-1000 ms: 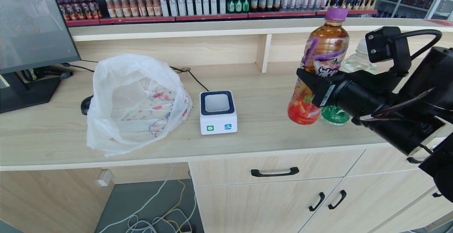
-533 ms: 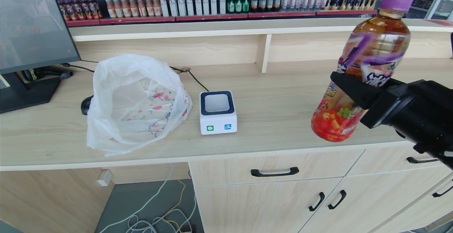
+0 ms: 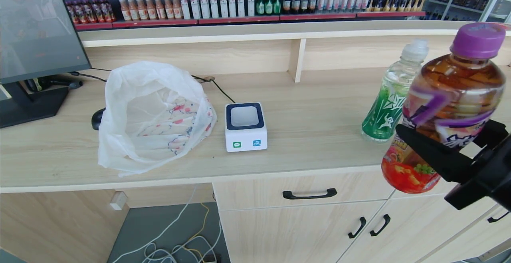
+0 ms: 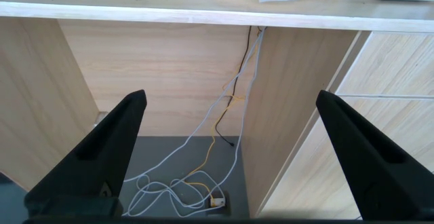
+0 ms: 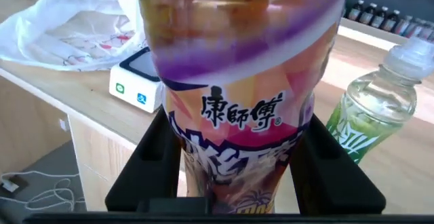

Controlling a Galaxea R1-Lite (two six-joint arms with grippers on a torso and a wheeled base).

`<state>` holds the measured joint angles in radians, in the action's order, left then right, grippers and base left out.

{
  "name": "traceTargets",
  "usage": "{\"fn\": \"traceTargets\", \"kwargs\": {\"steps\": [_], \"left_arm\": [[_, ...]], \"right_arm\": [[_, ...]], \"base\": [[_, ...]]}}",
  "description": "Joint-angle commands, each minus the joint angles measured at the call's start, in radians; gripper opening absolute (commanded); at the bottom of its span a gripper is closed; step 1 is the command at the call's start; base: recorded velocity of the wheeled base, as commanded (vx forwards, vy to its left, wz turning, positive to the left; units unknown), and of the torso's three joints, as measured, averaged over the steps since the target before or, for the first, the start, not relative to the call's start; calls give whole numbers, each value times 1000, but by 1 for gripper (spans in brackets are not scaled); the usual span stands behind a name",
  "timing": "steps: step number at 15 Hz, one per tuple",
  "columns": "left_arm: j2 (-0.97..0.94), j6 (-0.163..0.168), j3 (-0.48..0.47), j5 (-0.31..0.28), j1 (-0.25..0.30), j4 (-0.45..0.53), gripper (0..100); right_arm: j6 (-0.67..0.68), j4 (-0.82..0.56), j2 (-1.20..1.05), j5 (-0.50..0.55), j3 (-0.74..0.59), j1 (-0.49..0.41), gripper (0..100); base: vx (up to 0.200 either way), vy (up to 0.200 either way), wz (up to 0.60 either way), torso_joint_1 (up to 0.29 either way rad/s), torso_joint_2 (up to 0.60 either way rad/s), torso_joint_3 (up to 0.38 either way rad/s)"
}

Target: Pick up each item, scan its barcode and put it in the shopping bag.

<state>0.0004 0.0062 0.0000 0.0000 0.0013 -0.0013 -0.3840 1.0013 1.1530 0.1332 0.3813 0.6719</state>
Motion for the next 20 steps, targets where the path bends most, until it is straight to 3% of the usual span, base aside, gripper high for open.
{"fn": "traceTargets", "kwargs": {"steps": [1,4,10,13,14,16,19,20], "left_arm": [[0,0,0,0,0,0,100],[0,0,0,0,0,0,100],[0,0,0,0,0,0,100],[0,0,0,0,0,0,100],[0,0,0,0,0,0,100],[0,0,0,0,0,0,100],[0,0,0,2,0,0,100],[0,0,0,0,0,0,100]], "right_arm": [[-93,20,-10,-1,-70,46,0],[-285,77,39,-1,-139,132,0],[-650,387,228,-4,-183,244,0],[-782,473,271,-7,-191,293,0],[-901,479,286,-64,-177,313,0],[-997,502,290,-159,-165,313,0],[-1024,534,289,-172,-190,313,0],[-1069,534,286,-219,-203,308,0]], "base": [[0,0,0,0,0,0],[0,0,0,0,0,0],[0,0,0,0,0,0],[0,0,0,0,0,0],[0,0,0,0,0,0],[0,0,0,0,0,0],[0,0,0,0,0,0],[0,0,0,0,0,0]]}}
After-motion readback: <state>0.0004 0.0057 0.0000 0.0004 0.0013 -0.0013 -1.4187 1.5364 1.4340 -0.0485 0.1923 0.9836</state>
